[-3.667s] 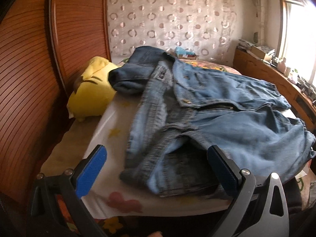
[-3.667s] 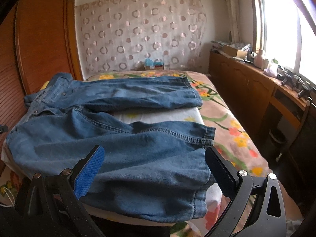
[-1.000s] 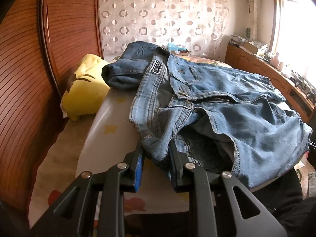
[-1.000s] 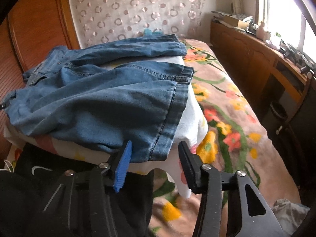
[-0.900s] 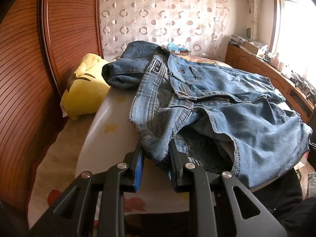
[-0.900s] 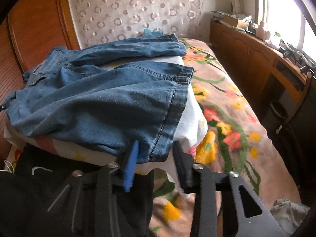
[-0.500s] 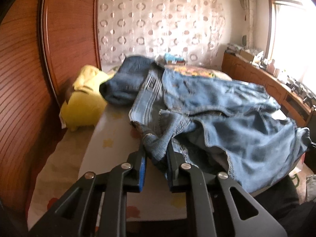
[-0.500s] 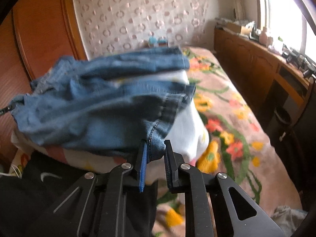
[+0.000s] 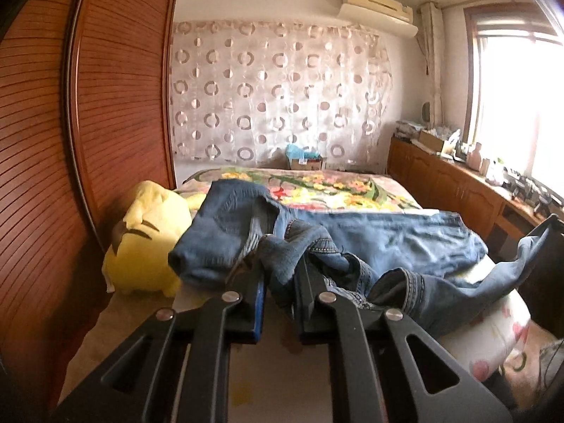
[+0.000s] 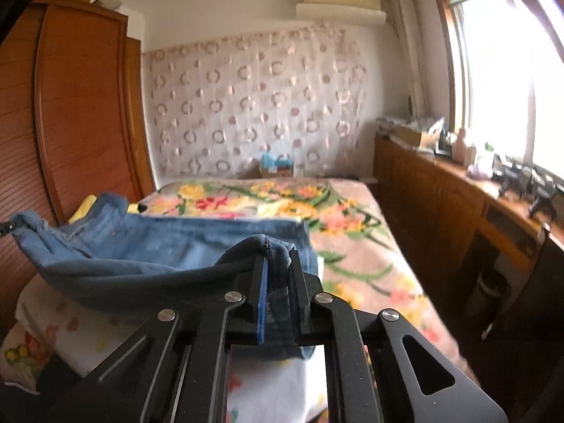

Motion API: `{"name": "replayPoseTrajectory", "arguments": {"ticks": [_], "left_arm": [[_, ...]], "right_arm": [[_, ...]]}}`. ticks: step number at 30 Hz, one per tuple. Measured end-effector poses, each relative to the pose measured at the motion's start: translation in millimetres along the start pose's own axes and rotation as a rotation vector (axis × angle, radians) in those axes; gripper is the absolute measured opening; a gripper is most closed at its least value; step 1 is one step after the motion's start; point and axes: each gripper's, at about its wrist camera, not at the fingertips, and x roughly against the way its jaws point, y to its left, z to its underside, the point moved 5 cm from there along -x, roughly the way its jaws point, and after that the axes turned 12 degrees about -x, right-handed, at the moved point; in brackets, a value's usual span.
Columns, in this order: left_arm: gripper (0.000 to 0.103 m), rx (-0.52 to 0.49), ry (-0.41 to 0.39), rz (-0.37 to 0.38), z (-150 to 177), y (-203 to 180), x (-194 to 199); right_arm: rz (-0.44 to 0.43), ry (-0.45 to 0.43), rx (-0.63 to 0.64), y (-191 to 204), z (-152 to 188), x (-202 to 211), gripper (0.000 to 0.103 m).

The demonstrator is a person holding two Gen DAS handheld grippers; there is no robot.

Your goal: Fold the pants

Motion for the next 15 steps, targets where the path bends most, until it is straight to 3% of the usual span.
{"name": "replayPoseTrajectory", "arguments": {"ticks": [8, 15], "left_arm": [[0.010, -0.011, 0.003, -0.009, -24, 3, -36], [0.010, 0.001, 0.063, -0.002, -12, 8, -74]], "right_arm": [[0.006, -0.008, 0.023, 3, -25, -39, 0.007], [0.017, 0.074, 0.027, -5, -11, -91, 0.007]]}}
